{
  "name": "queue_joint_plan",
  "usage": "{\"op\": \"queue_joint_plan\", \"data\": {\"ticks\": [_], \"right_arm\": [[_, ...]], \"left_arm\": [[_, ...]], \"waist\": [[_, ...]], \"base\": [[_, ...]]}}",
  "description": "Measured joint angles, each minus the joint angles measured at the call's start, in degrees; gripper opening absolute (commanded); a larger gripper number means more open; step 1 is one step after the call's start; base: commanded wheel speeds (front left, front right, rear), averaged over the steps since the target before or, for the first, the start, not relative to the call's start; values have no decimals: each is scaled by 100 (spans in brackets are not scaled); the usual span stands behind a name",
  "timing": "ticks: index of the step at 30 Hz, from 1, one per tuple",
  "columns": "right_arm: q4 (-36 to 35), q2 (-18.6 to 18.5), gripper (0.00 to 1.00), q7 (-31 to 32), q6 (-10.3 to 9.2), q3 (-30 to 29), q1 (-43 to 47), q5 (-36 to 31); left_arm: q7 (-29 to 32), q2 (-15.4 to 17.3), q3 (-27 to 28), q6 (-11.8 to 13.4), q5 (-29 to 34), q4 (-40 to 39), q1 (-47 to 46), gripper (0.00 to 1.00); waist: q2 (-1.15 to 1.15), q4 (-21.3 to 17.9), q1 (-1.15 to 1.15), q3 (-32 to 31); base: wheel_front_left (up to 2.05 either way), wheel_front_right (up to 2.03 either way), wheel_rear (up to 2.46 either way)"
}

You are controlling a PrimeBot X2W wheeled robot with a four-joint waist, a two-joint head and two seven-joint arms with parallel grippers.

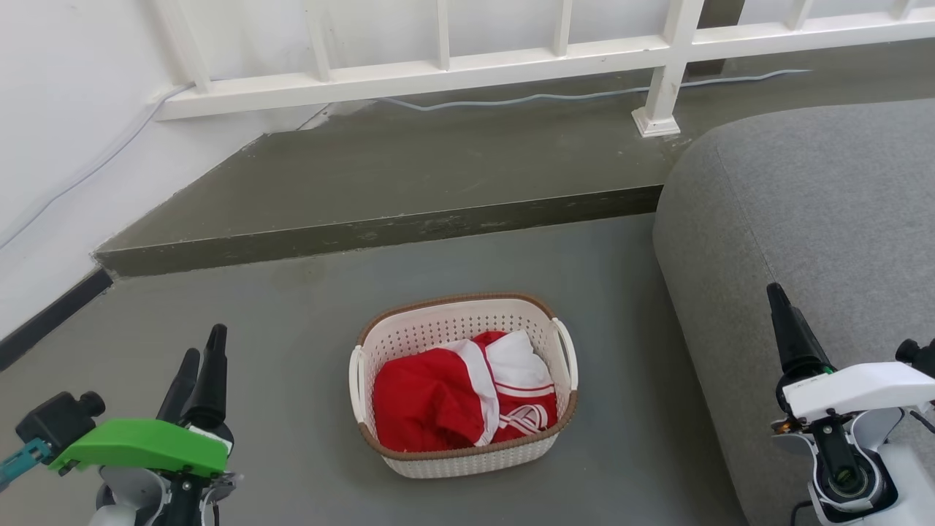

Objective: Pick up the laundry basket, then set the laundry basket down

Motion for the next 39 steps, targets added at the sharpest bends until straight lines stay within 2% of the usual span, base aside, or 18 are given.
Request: {"op": "queue_joint_plan", "data": {"ticks": [8, 20, 39], "right_arm": [[-124, -158, 100, -125, -250, 254, -44, -859], [-243, -232, 100, -330, -439, 610, -52, -1864], [-189, -232, 100, -684, -699, 1033, -18, -3187]], "left_arm": [[-136, 115, -220, 196, 856, -116, -24, 100], [-356, 165, -485, 447, 1961, -407, -124, 100], [-705, 143, -818, 758, 3276, -415, -18, 100]], "waist": [[0, 7, 0, -9], [0, 16, 0, 0], [0, 45, 0, -1]], "base": [[0, 0, 0], [0, 0, 0], [0, 0, 0]]}}
